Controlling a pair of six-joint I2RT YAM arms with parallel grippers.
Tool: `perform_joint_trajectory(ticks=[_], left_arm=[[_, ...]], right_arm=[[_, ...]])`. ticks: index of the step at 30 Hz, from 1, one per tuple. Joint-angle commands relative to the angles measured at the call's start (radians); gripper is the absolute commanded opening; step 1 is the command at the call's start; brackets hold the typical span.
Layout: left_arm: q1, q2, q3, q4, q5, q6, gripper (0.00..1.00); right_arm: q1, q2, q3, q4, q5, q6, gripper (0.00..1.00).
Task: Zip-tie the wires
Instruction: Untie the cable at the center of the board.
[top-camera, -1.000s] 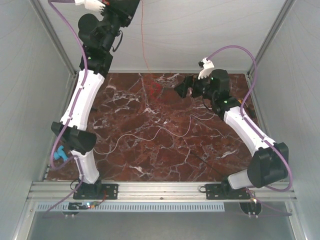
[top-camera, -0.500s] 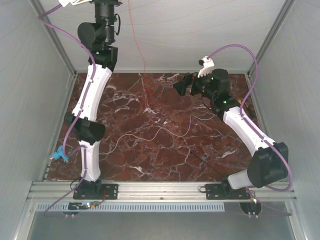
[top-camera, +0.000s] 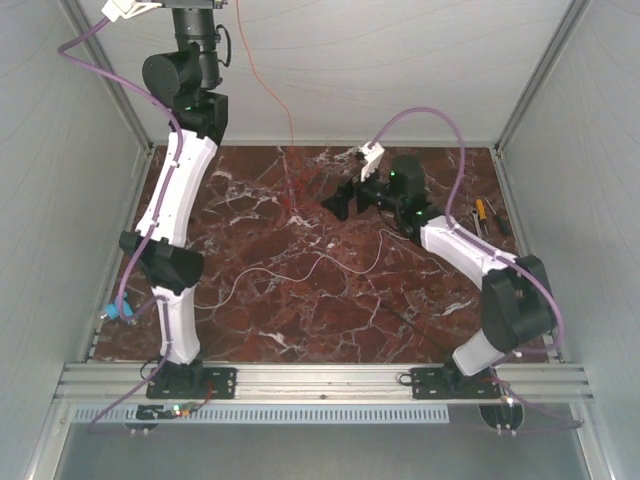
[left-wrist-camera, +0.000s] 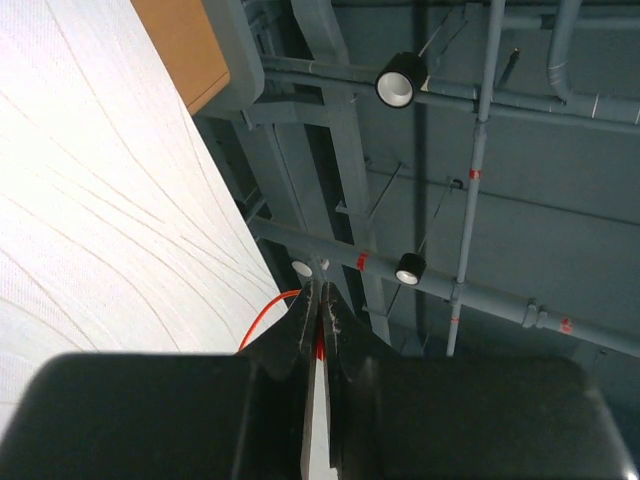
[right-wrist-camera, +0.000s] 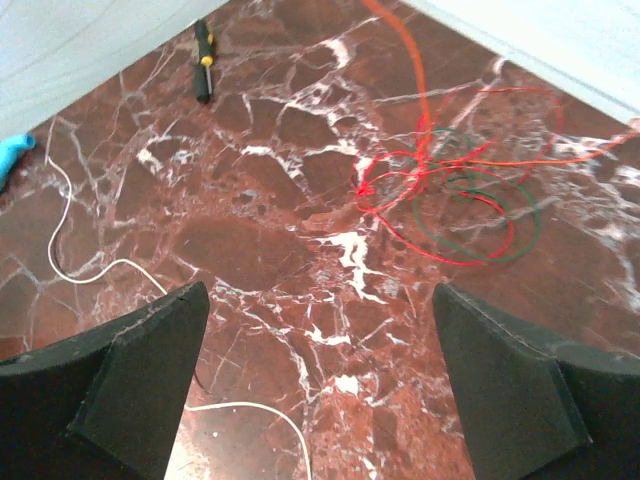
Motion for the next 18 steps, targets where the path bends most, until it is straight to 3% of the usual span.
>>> perform_joint_trajectory(ticks=[1,8,18], left_arm=[[0.002,-0.092,-0.073,0.073,0.049,-0.036,0.0],[0.003,-0.121,-0.12,0.05,0.076,-0.04,0.0],[0.004,-0.138,-0.11,-0.017,0.096,-0.047,0.0]], right_arm=[[0.027,0.101,0.01,0.176,-0.049,-0.08,0.9],[0.059,0.294,0.027,0.506,0.032,0.071,0.75],[0.1,0.559,0.286,0.555,0.144,0.09,0.7]])
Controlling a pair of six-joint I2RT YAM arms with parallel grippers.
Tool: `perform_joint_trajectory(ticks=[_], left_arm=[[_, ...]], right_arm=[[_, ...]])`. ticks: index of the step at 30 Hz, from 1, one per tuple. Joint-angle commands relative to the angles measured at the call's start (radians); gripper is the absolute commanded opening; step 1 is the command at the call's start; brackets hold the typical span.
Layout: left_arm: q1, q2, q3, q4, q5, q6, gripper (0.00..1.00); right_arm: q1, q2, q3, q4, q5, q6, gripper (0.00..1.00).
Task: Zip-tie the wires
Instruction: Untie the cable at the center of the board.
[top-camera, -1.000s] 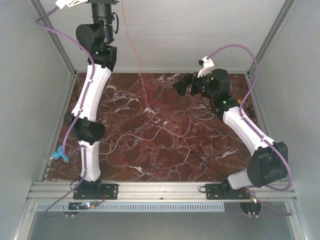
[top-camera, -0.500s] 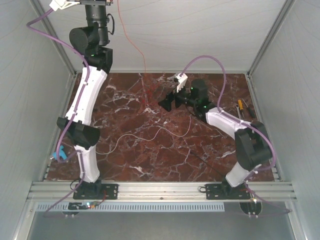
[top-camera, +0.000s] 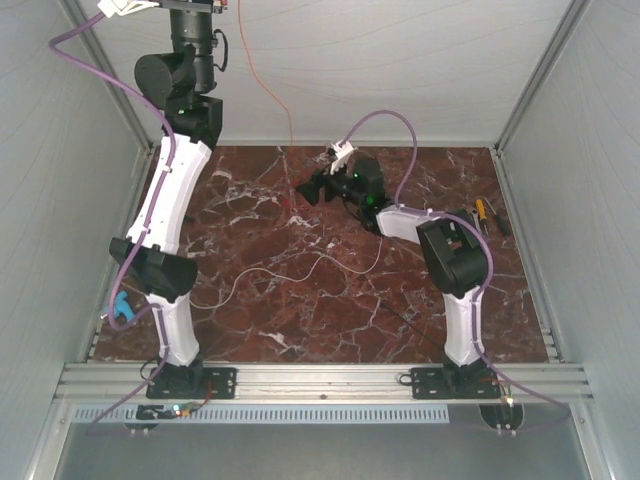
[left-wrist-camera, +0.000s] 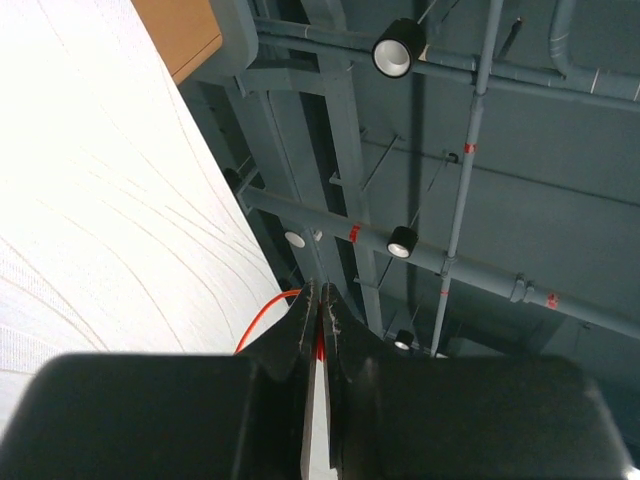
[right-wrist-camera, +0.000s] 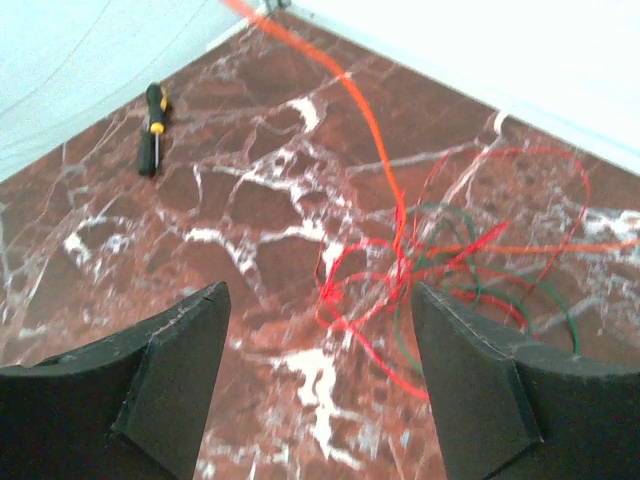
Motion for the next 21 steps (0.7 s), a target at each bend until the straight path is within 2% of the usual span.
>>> perform_joint_trajectory(ticks=[1,6,10,18,21], left_arm=[[0.005,-0.04,0.016,-0.005,0.031,-0.011,0.0],[0.01,-0.055,0.008,-0.04,0.04,-0.025,0.0],[0.012,-0.085,-0.032,-0.055,0.038,-0.035,0.0],[0.015,-0.115,-0.062,-0.086,0.053,-0.053,0.0],[0.015,-0.124,-0.073,-0.094,0.057,-0.056,0.0]], right_arm=[[0.027,0.082,0.137,0.096,0.087,-0.007,0.71],[0.04,0.173,0.24,0.053,0.132,-0.03,0.69],[0.05,0.214,0.279,0.031,0.191,-0.047,0.63],[0.062,0.292,0.357,0.005,0.203,-0.062,0.48],[0.061,0.322,0.404,-0.007,0.213,-0.062,0.46]])
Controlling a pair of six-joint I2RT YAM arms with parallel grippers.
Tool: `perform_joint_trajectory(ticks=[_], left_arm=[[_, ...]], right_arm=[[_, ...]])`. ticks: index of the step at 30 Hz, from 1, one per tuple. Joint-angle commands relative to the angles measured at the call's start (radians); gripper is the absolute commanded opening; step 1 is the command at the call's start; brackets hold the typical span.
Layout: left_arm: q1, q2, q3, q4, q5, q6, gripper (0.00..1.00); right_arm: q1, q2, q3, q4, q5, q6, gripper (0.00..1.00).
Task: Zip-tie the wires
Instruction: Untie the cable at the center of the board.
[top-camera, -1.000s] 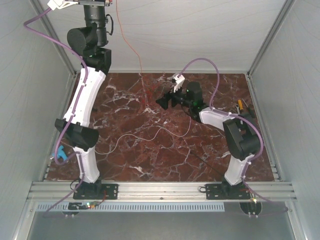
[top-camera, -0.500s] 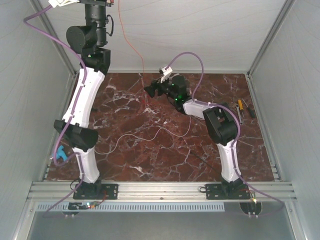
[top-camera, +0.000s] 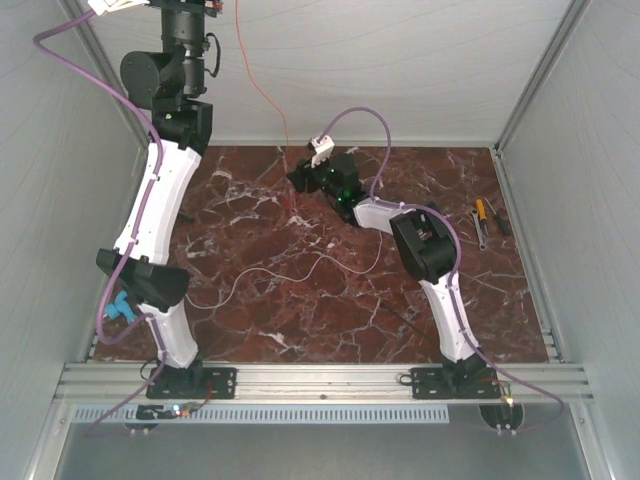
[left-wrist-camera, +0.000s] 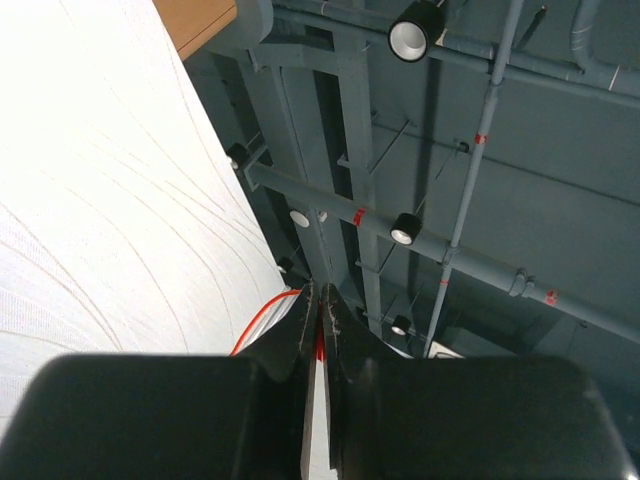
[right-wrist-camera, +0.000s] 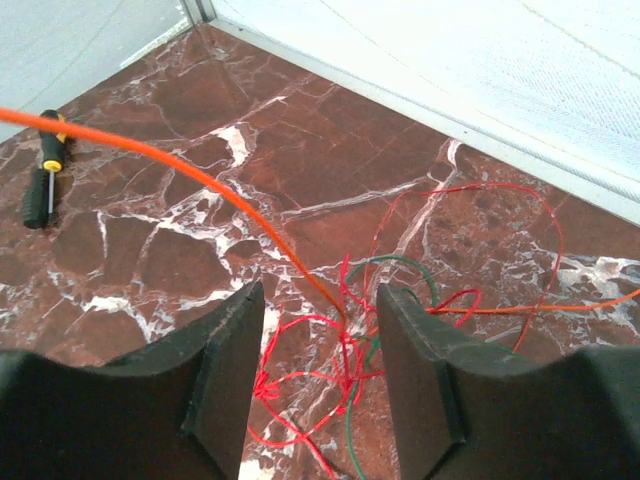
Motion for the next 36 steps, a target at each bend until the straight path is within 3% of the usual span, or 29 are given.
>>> perform_joint_trajectory(ticks=[1,5,12,19,36], left_arm=[[0.004,-0.036,-0.001,-0.002,0.035,-0.014,0.0],[0.004,-0.035,0.005,-0.01,0.046,-0.013,0.0],[0.008,-0.035,0.003,-0.029,0.063,-0.004,0.0],[0.029,-0.035,-0.005,-0.029,0.068,0.011,0.0],[0.075,-0.13,-0.201,0.058,0.055,0.043,0.0]], right_arm=[[0.01,0.048,0.087,0.012,0.038,-0.021,0.43],[0.013,0.085,0.147,-0.007,0.039,-0.022,0.32],[0.01,0.102,0.182,-0.004,0.028,-0.032,0.0],[-0.003,0.038,0.181,0.02,-0.005,-0.03,0.0],[-0.055,-0.182,0.314,-0.065,-0.086,-0.007,0.0]])
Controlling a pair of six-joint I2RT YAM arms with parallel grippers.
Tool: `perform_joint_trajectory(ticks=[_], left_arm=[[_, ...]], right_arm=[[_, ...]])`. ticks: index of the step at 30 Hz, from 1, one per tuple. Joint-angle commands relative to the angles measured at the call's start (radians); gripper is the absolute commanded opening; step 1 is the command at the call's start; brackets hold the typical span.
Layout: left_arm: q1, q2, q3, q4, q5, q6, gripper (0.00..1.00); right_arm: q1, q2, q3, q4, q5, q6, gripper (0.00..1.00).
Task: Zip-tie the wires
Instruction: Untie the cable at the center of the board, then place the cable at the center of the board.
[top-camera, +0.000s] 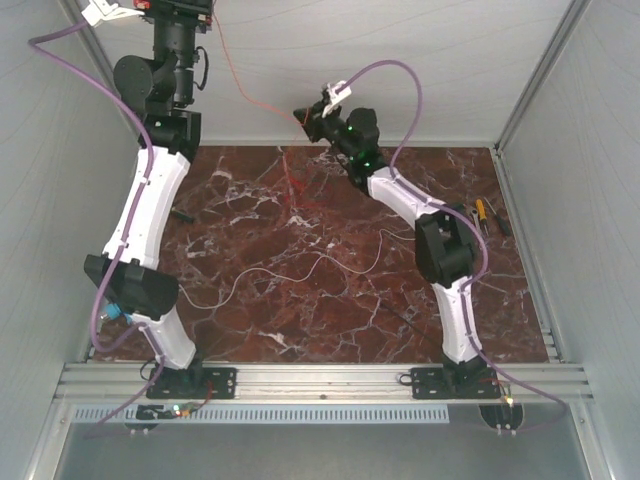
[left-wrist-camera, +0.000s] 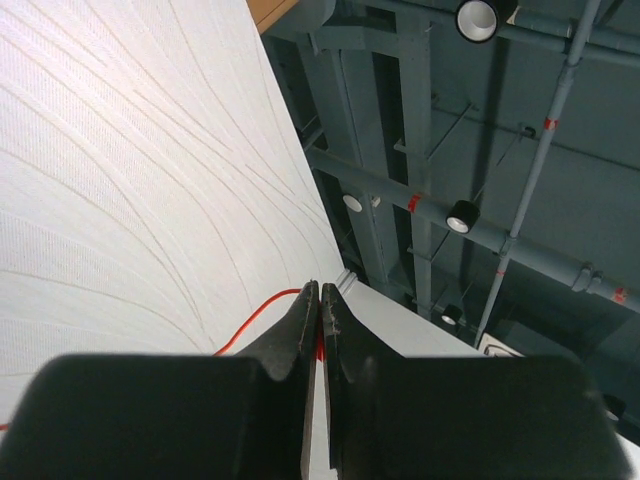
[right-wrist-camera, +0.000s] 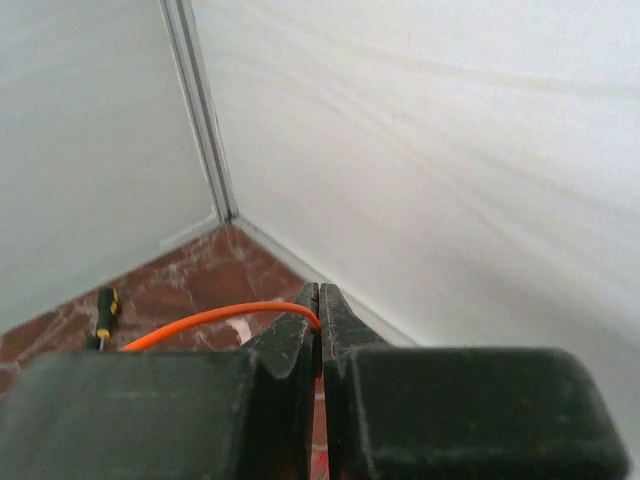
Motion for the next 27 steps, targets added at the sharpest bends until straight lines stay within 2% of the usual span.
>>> perform_joint_trajectory(ticks=[1,10,21,27], left_arm=[[0.003,-0.052,-0.02,0.072,0.013,0.031,0.0],[0.004,-0.114,-0.102,0.084,-0.006,0.078,0.0],[0.007,-0.227,-0.226,0.081,-0.041,0.157,0.0],[0.007,-0.25,-0.248,0.07,-0.053,0.218,0.0]], right_arm=[[-0.009,-0.114,0.05,0.008,-0.034,0.007,0.0],[-0.032,-0.252,0.049,-0.1,-0.007,-0.017,0.0],[-0.1,-0.478,-0.086,-0.237,0.048,-0.045,0.0],[-0.151,-0.516,-0.049,-0.172,0.023,0.067,0.0]])
